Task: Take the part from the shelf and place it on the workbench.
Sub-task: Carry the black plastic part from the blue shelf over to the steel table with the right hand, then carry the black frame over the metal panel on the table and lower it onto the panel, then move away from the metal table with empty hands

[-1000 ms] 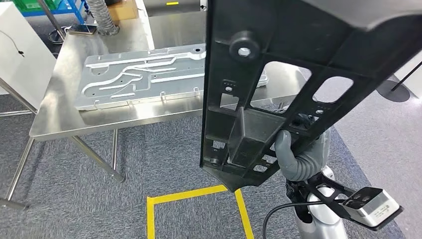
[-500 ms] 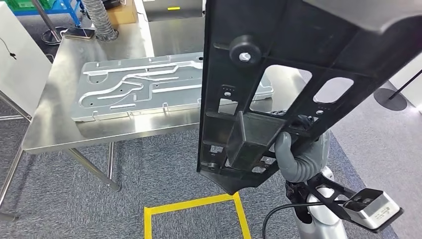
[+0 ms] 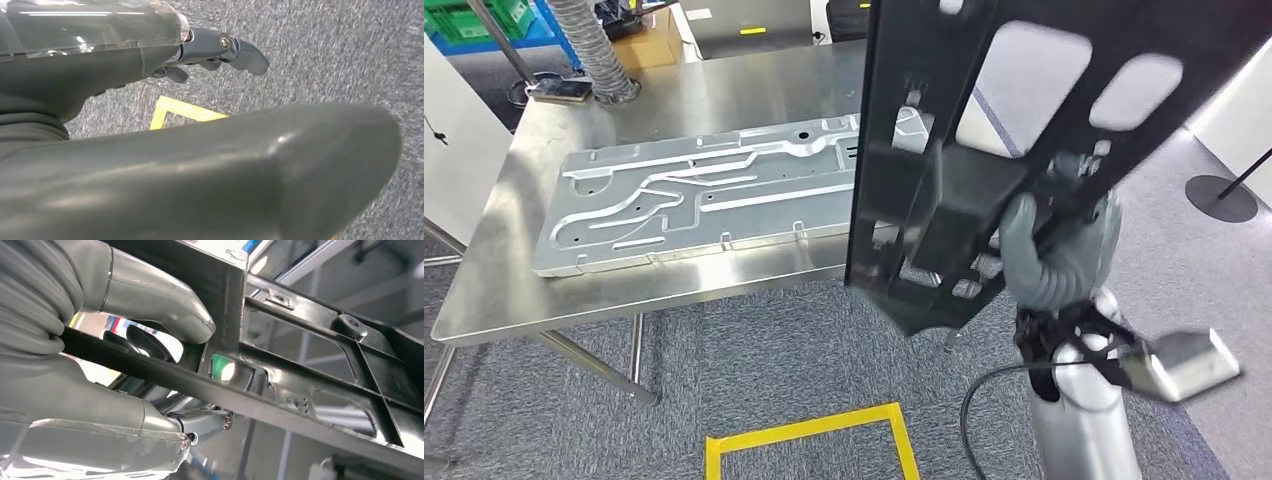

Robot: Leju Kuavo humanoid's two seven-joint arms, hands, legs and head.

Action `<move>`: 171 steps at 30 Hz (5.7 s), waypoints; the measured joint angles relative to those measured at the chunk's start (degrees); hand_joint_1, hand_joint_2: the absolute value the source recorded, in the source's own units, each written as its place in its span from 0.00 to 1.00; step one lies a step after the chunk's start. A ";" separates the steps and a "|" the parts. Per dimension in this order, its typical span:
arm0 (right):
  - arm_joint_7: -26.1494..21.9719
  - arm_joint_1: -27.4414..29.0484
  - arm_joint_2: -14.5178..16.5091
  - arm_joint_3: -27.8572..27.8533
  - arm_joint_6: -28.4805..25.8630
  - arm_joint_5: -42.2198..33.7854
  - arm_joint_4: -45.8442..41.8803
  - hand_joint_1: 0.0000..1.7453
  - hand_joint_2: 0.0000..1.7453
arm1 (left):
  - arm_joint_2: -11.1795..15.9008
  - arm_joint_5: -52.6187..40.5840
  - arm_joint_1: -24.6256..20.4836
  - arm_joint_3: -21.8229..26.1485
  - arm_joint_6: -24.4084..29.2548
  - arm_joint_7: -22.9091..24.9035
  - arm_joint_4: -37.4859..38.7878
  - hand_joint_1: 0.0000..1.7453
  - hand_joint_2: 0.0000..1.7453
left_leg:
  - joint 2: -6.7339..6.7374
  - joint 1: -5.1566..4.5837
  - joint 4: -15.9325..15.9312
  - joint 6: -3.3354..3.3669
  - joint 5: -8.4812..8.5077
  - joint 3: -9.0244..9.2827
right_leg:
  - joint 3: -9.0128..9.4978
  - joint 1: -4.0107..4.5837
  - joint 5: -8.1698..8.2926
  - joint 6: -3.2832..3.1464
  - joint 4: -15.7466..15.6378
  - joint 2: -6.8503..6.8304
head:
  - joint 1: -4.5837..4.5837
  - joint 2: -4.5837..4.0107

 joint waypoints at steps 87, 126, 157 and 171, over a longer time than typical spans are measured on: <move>25.32 -32.31 13.33 36.51 -29.06 81.46 86.90 0.00 0.00 | -1.66 -6.57 -0.84 -4.13 0.04 -5.92 0.27 0.00 0.00 | 0.07 -1.06 -15.16 1.76 10.31 2.76 | 1.28 0.25 0.59 0.06 -1.92 -0.59 | -0.01 0.01; -8.01 19.16 1.56 -56.85 -43.10 43.36 30.65 0.00 0.00 | -2.41 -1.84 0.99 -0.32 -1.70 -6.23 0.35 0.00 0.00 | -0.06 -0.32 -10.38 0.83 1.96 7.71 | -3.20 -0.27 3.55 1.22 -0.71 -1.11 | 0.01 0.00; 14.31 17.42 1.62 -73.01 -28.48 50.26 90.14 0.00 0.00 | -2.78 -4.70 0.65 -0.63 -1.44 -5.14 0.37 0.00 0.00 | 2.04 -0.59 -9.84 0.61 4.26 9.18 | -1.79 0.24 2.30 0.64 -0.86 -4.15 | -0.01 0.01; 24.04 17.58 2.04 -71.97 -24.02 53.51 93.78 0.00 0.00 | -2.72 -6.21 0.18 -1.72 -1.87 -5.99 0.35 0.00 0.00 | 1.81 -0.92 -17.30 3.65 10.29 4.93 | -0.69 -0.65 -4.72 3.79 11.76 -0.71 | 0.00 0.01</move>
